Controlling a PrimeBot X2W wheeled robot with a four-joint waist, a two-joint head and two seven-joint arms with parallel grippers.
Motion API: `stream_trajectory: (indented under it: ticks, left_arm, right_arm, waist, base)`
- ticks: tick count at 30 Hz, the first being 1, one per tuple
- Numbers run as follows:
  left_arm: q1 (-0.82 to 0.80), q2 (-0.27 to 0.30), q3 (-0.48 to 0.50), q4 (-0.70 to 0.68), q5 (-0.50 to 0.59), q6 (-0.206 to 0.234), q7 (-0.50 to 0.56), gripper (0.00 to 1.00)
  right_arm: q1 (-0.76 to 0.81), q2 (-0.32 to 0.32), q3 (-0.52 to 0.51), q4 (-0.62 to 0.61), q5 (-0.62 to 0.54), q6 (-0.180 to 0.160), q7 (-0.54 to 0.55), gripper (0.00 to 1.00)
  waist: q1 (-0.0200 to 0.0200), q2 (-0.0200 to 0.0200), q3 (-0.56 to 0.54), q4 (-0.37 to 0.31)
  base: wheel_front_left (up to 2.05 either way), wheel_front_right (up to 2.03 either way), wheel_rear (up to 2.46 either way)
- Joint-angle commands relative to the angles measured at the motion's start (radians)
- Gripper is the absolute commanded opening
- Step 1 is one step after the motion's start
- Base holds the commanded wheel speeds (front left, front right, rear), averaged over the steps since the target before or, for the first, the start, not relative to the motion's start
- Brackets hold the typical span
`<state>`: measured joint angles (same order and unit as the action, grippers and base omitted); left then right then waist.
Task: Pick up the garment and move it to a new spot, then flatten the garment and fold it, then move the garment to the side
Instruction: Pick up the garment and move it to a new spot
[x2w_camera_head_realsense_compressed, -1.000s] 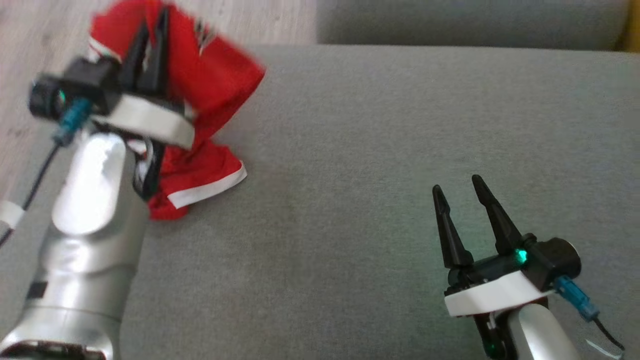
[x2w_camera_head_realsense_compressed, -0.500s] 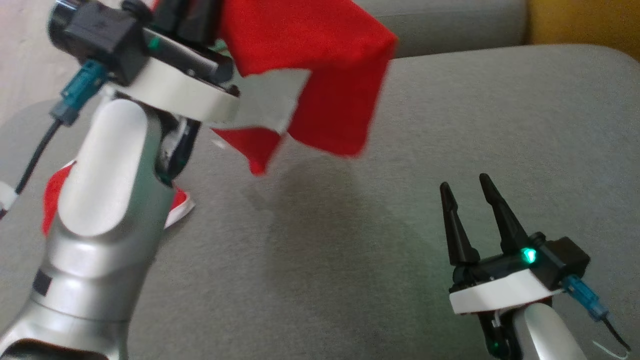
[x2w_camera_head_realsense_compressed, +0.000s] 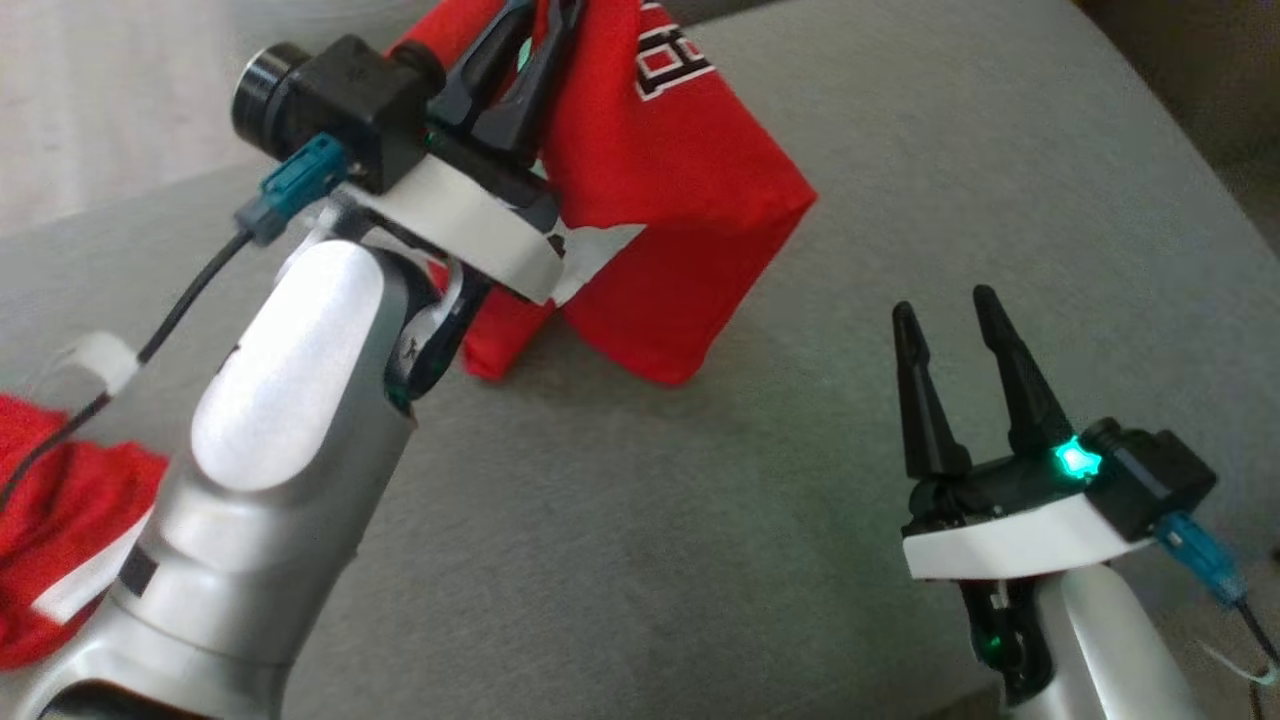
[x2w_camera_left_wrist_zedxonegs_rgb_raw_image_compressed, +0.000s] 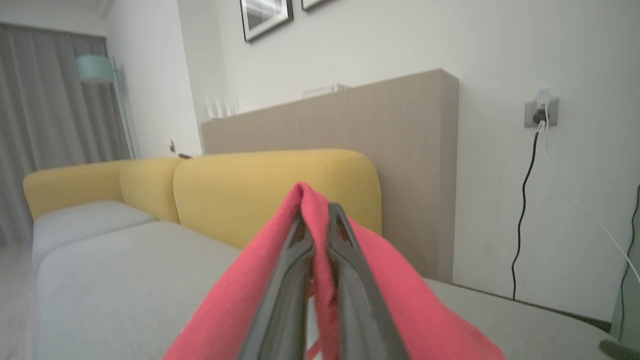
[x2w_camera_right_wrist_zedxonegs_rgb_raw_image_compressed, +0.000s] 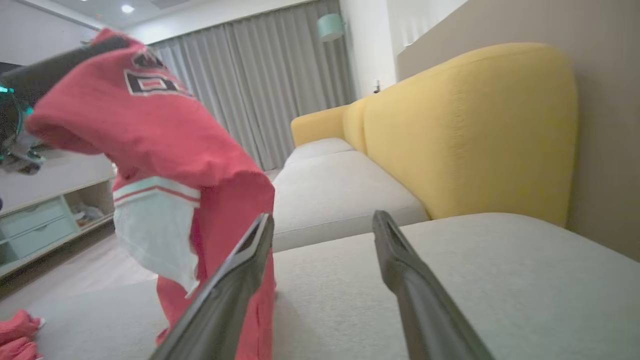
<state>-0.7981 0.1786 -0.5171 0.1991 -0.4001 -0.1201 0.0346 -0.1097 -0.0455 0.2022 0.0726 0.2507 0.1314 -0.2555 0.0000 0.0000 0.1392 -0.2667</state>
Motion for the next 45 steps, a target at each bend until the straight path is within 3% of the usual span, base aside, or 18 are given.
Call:
stream_trajectory:
  ticks: [1,7,8,9,13,18,29,38,45]
  left_arm:
    - [-0.06,0.029,0.035,0.021,-0.001,0.021,0.037,0.0]
    - [-0.045,0.058,0.039,0.186,-0.009,0.04,0.109,0.0]
    - [-0.044,0.057,0.044,0.22,-0.015,0.047,0.114,0.38]
    - [-0.044,0.055,0.05,0.256,-0.021,0.054,0.119,1.0]
    - [-0.076,0.071,0.039,0.388,0.0,0.071,0.15,1.0]
    - [-0.137,0.098,0.037,0.481,0.05,0.107,0.08,1.0]
    - [-0.129,0.056,0.057,0.481,0.035,0.129,-0.147,1.0]
    - [0.073,0.043,0.075,0.343,0.005,0.186,-0.259,1.0]
    - [0.391,0.033,0.101,0.204,0.02,0.308,-0.294,1.0]
  right_arm:
    - [-0.037,-0.005,0.017,-0.043,0.016,-0.001,-0.006,1.0]
    - [-0.049,-0.005,0.028,-0.055,0.031,-0.001,-0.006,1.0]
    - [-0.051,-0.005,0.028,-0.058,0.034,-0.001,-0.006,1.0]
    - [-0.053,-0.005,0.028,-0.061,0.037,-0.001,-0.006,1.0]
    - [-0.064,-0.005,0.037,-0.066,0.042,-0.001,-0.006,1.0]
    - [-0.078,-0.005,0.05,-0.069,0.043,-0.001,-0.006,1.0]
    - [-0.066,-0.005,0.015,-0.05,-0.013,-0.001,-0.006,1.0]
    - [-0.01,-0.005,-0.028,-0.027,-0.063,-0.001,-0.006,1.0]
    - [0.047,-0.005,-0.06,-0.011,-0.081,-0.001,-0.006,1.0]
  waist:
    - [0.0,0.0,0.062,-0.081]
    - [0.0,0.0,0.106,-0.123]
    - [0.0,0.0,0.115,-0.126]
    - [0.0,0.0,0.123,-0.128]
    - [0.0,0.0,0.157,-0.127]
    - [0.0,0.0,0.18,-0.111]
    - [0.0,0.0,0.124,0.043]
    - [0.0,0.0,0.041,0.19]
    - [0.0,0.0,-0.014,0.263]
  base:
    - [0.0,0.0,0.0]
    - [0.0,0.0,0.0]
    - [0.0,0.0,0.0]
    - [0.0,0.0,0.0]
    - [0.0,0.0,0.0]
    - [0.0,0.0,0.0]
    - [0.0,0.0,0.0]
    - [0.0,0.0,0.0]
    - [0.0,0.0,0.0]
